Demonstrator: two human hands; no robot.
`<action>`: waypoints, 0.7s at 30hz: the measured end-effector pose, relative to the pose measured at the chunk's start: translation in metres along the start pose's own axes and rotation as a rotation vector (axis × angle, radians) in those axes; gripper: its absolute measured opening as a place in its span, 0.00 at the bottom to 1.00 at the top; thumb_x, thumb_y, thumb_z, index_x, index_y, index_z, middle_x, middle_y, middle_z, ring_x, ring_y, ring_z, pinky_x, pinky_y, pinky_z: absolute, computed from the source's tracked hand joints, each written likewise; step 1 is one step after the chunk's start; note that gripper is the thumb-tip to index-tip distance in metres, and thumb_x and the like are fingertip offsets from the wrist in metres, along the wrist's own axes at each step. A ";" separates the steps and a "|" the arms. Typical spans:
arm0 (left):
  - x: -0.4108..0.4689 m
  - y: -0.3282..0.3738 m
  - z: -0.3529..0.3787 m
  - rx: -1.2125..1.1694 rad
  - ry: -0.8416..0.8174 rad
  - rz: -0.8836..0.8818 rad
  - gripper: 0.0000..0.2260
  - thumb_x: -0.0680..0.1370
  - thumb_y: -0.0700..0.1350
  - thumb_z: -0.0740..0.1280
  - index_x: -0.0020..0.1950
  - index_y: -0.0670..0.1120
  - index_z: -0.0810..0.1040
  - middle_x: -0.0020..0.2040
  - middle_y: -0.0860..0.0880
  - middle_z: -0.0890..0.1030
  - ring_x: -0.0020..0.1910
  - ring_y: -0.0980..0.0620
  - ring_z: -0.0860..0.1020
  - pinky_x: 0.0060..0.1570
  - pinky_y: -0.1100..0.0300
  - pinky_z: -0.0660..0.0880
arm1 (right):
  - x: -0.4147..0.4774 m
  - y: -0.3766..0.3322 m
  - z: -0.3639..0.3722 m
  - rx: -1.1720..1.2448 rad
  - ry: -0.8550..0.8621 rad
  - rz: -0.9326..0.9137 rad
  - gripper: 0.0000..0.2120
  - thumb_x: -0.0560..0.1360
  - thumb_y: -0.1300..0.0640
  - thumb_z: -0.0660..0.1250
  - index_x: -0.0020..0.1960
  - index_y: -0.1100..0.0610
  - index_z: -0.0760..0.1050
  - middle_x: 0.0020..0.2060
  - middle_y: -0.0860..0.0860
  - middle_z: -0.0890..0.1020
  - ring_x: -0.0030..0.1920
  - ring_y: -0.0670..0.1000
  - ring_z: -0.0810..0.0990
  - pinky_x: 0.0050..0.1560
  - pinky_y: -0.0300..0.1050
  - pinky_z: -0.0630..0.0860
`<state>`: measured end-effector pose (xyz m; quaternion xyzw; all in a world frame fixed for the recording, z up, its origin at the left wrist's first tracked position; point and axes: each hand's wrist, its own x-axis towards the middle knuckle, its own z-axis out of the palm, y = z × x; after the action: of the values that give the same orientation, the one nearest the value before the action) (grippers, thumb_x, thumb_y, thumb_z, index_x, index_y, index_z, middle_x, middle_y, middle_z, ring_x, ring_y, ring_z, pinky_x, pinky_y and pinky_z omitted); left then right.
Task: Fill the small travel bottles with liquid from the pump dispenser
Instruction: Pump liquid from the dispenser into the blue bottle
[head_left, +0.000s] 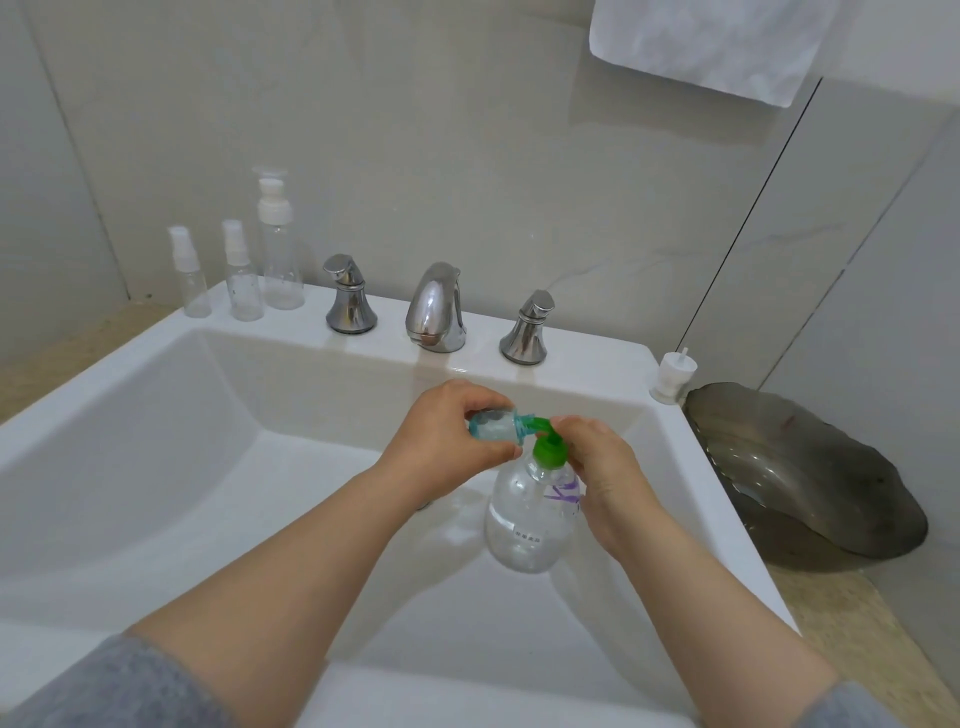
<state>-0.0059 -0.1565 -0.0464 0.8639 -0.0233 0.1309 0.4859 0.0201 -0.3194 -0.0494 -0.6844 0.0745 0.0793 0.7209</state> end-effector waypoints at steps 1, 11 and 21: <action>0.000 0.000 0.000 0.001 0.001 -0.003 0.19 0.65 0.47 0.78 0.55 0.53 0.81 0.51 0.56 0.78 0.48 0.60 0.77 0.50 0.65 0.76 | 0.000 0.000 0.001 -0.003 0.003 -0.006 0.01 0.75 0.58 0.67 0.45 0.55 0.77 0.41 0.52 0.81 0.40 0.49 0.78 0.43 0.44 0.72; 0.001 0.005 -0.003 -0.017 0.025 0.017 0.19 0.65 0.46 0.79 0.54 0.53 0.81 0.51 0.56 0.78 0.48 0.61 0.77 0.51 0.66 0.76 | -0.001 0.003 -0.003 -0.068 -0.078 0.019 0.15 0.75 0.47 0.66 0.54 0.55 0.80 0.48 0.52 0.85 0.49 0.53 0.82 0.50 0.47 0.74; -0.001 0.010 -0.005 -0.015 0.038 0.037 0.20 0.64 0.48 0.79 0.55 0.52 0.81 0.50 0.56 0.77 0.47 0.62 0.77 0.49 0.69 0.74 | -0.002 -0.003 -0.001 -0.082 -0.133 0.020 0.13 0.77 0.49 0.60 0.50 0.54 0.80 0.42 0.51 0.85 0.41 0.49 0.80 0.48 0.46 0.73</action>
<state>-0.0096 -0.1578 -0.0363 0.8568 -0.0311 0.1562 0.4903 0.0184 -0.3210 -0.0465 -0.7058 0.0299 0.1346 0.6949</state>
